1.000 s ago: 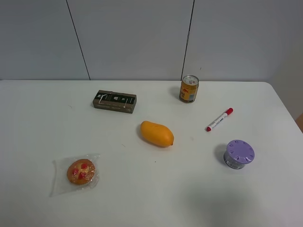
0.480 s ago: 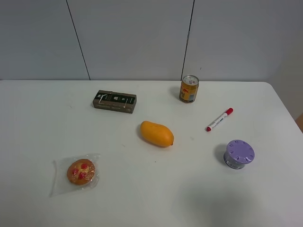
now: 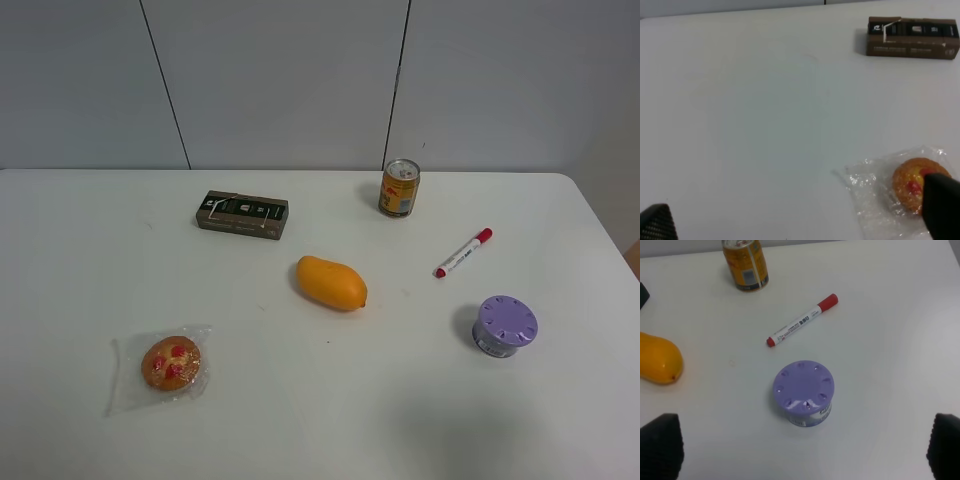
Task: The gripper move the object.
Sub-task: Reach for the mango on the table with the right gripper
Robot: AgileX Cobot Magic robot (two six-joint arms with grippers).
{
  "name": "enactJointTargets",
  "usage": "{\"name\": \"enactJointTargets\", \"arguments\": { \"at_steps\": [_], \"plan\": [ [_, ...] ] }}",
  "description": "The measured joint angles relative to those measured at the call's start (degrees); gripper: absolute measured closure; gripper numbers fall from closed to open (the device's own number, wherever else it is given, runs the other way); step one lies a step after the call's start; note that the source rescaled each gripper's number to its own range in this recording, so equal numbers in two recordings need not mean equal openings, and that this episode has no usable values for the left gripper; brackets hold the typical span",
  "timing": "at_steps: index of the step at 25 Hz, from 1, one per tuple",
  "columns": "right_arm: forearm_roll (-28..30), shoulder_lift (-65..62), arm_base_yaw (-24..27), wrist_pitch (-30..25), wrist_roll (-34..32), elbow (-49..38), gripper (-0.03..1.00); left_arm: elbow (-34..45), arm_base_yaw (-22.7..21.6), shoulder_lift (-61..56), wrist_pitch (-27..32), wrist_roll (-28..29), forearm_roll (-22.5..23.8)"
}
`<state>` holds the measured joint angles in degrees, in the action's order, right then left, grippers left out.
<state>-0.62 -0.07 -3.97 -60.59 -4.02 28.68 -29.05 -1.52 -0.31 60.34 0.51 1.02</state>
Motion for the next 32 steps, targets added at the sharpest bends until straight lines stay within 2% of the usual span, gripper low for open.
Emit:
{"name": "enactJointTargets", "arguments": {
  "at_steps": [32],
  "plan": [
    [-0.59,0.00,0.12,0.00,0.14,0.00,-0.03,0.00,0.00,0.00,0.00,0.00,0.00]
  ]
}}
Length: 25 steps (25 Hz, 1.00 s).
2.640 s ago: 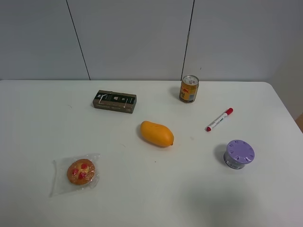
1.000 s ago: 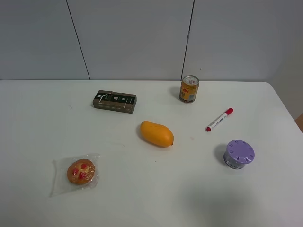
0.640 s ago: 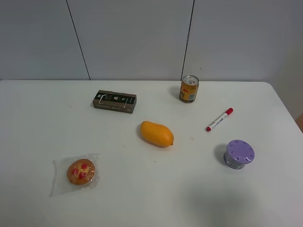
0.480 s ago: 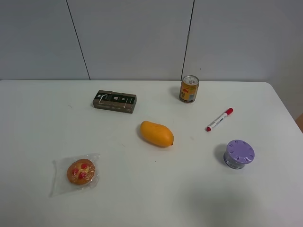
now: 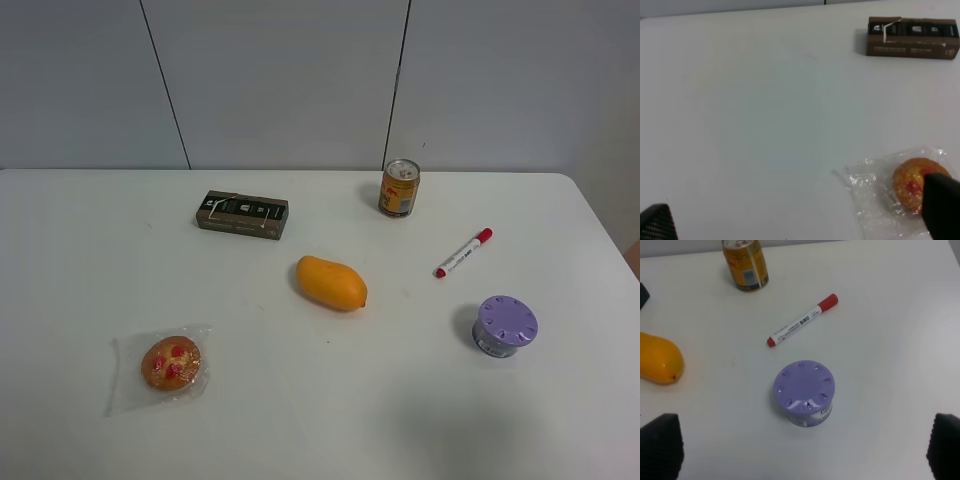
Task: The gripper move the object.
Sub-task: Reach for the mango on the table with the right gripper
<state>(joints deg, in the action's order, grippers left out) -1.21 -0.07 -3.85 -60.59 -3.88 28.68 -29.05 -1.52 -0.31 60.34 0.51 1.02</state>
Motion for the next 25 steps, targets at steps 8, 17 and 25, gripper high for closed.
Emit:
{"name": "enactJointTargets", "arguments": {
  "at_steps": [8,17,25],
  "plan": [
    [-1.08,2.83,0.00,0.00,3.05,0.00,-0.03,0.00,0.00,0.00,0.00,0.00,0.00],
    [-5.89,23.53,-1.13,0.85,13.59,3.54,-0.03,0.00,0.00,0.00,0.00,0.00,0.00],
    [-12.00,35.75,-5.26,13.04,20.38,14.24,-0.03,0.00,0.00,0.00,0.00,0.00,0.00]
  ]
}}
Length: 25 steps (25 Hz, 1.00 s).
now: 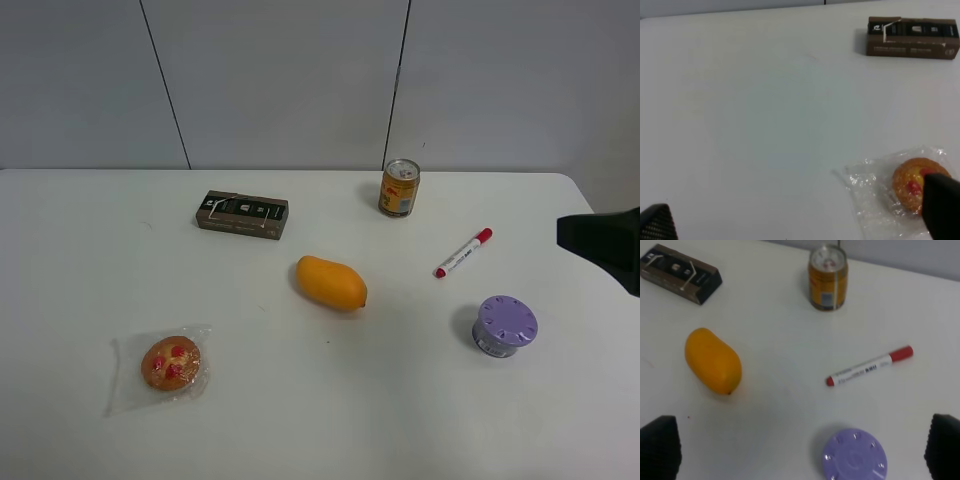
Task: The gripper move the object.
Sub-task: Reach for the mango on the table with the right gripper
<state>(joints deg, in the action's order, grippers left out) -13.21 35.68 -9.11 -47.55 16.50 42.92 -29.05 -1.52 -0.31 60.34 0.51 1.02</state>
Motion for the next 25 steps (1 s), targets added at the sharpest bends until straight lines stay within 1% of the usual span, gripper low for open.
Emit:
{"name": "enactJointTargets", "arguments": {
  "at_steps": [3,4,5,8,10,14,18,22,25],
  "plan": [
    [-0.54,6.80,-2.06,1.16,2.09,3.27,-0.03,0.00,0.00,0.00,0.00,0.00,0.00],
    [-1.03,11.39,-2.64,0.96,2.49,5.77,-0.03,0.00,0.00,0.00,0.00,0.00,0.00],
    [-1.03,11.39,-2.64,0.96,2.49,5.77,-0.03,0.00,0.00,0.00,0.00,0.00,0.00],
    [-2.50,18.52,-2.72,0.46,3.72,9.24,-0.03,0.00,0.00,0.00,0.00,0.00,0.00],
    [-3.71,22.39,-2.98,-0.07,5.77,11.66,-0.03,0.00,0.00,0.00,0.00,0.00,0.00],
    [-6.55,30.54,-5.82,-2.65,10.41,16.84,-0.03,0.00,0.00,0.00,0.00,0.00,0.00],
    [-8.81,38.22,-7.35,-4.79,12.34,21.50,-0.03,0.00,0.00,0.00,0.00,0.00,0.00],
    [-9.23,45.28,-7.37,-5.89,15.36,25.82,-0.03,0.00,0.00,0.00,0.00,0.00,0.00],
    [-9.23,47.77,-7.72,-5.95,17.19,26.23,-0.03,0.00,0.00,0.00,0.00,0.00,0.00]
  ]
}}
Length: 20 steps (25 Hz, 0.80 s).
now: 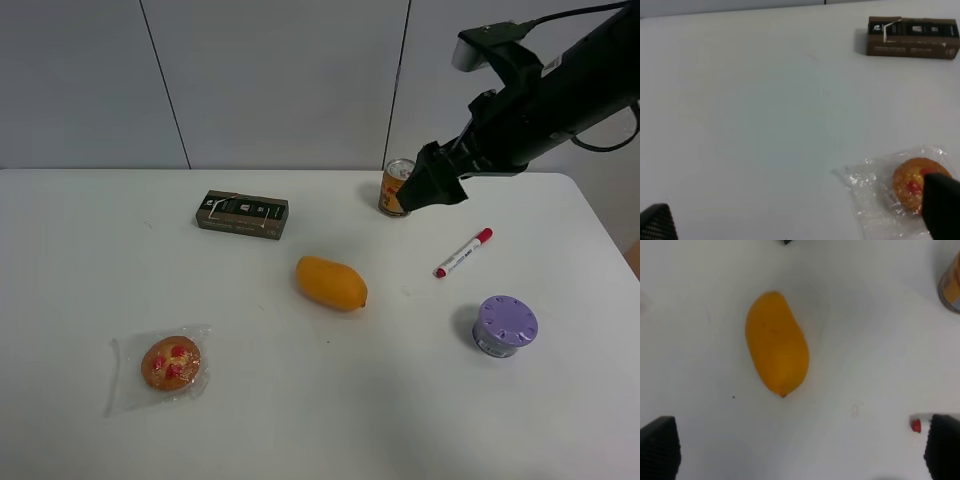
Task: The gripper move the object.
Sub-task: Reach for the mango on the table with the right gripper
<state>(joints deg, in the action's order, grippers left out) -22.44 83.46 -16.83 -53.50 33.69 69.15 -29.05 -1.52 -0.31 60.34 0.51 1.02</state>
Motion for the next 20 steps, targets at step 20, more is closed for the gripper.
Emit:
{"name": "enactJointTargets", "arguments": {
  "at_steps": [20],
  "plan": [
    [2.67,17.09,-10.28,12.20,11.64,0.11,-0.03,0.00,0.00,0.00,0.00,0.00,0.00]
  ]
}}
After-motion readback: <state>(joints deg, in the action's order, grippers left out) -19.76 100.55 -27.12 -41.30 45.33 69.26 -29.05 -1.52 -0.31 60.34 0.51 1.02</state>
